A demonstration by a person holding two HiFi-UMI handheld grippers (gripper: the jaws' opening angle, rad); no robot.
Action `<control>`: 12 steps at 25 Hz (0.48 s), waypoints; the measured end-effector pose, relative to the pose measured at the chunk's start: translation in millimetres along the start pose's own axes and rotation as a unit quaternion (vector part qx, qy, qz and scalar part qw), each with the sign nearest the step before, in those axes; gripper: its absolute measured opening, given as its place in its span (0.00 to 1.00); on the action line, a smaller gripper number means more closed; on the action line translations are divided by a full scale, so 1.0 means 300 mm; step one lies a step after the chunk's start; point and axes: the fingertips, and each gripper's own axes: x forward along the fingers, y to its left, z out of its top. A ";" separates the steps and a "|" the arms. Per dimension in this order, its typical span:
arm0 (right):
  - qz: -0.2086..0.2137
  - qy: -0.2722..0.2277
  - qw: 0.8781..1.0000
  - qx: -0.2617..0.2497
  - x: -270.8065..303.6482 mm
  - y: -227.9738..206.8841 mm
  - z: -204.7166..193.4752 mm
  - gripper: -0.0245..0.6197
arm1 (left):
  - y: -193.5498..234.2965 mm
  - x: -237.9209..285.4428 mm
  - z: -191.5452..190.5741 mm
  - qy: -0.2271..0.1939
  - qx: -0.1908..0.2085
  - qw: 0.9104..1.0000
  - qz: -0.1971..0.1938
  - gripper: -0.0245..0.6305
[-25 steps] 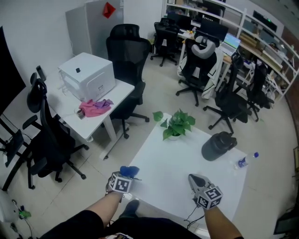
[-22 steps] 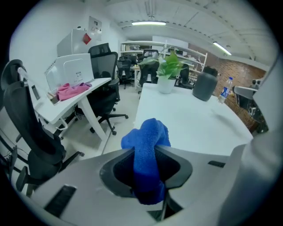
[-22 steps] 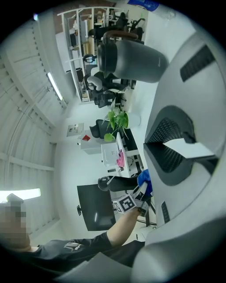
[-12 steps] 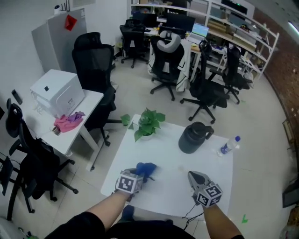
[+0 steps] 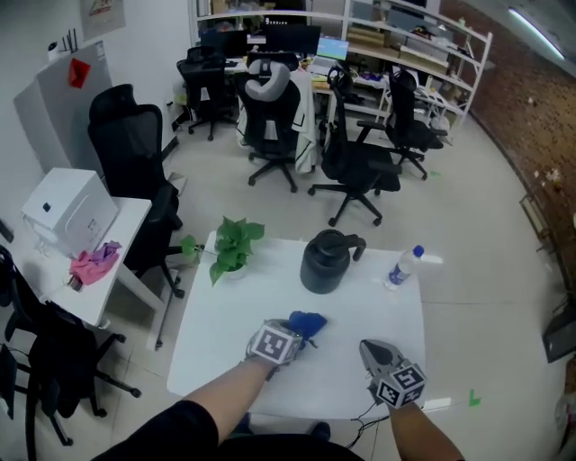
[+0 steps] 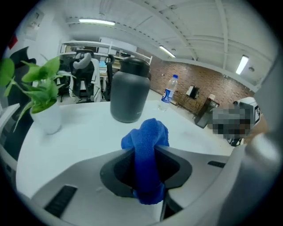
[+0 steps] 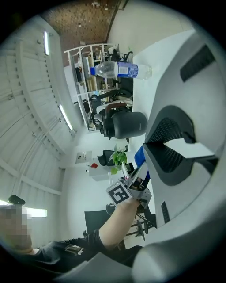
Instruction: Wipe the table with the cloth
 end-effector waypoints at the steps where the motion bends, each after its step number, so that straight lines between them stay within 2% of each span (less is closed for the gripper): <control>1: -0.004 0.000 1.000 0.003 -0.016 -0.015 -0.006 0.04 | -0.016 0.034 0.007 0.011 0.021 1.000 0.005 0.18; 3: -0.012 0.001 1.000 0.007 -0.043 -0.042 -0.016 0.04 | -0.037 0.105 0.013 0.037 0.086 0.995 0.025 0.18; 6: -0.020 0.005 1.000 0.007 -0.071 -0.071 -0.029 0.04 | -0.032 0.201 -0.001 0.084 0.177 0.978 0.065 0.18; 9: -0.022 0.006 1.000 0.010 -0.077 -0.087 -0.039 0.04 | -0.022 0.268 -0.040 0.121 0.211 0.967 0.081 0.18; 12: -0.021 0.001 1.000 0.023 -0.072 -0.097 -0.056 0.04 | -0.016 0.294 -0.056 0.137 0.243 0.956 0.094 0.16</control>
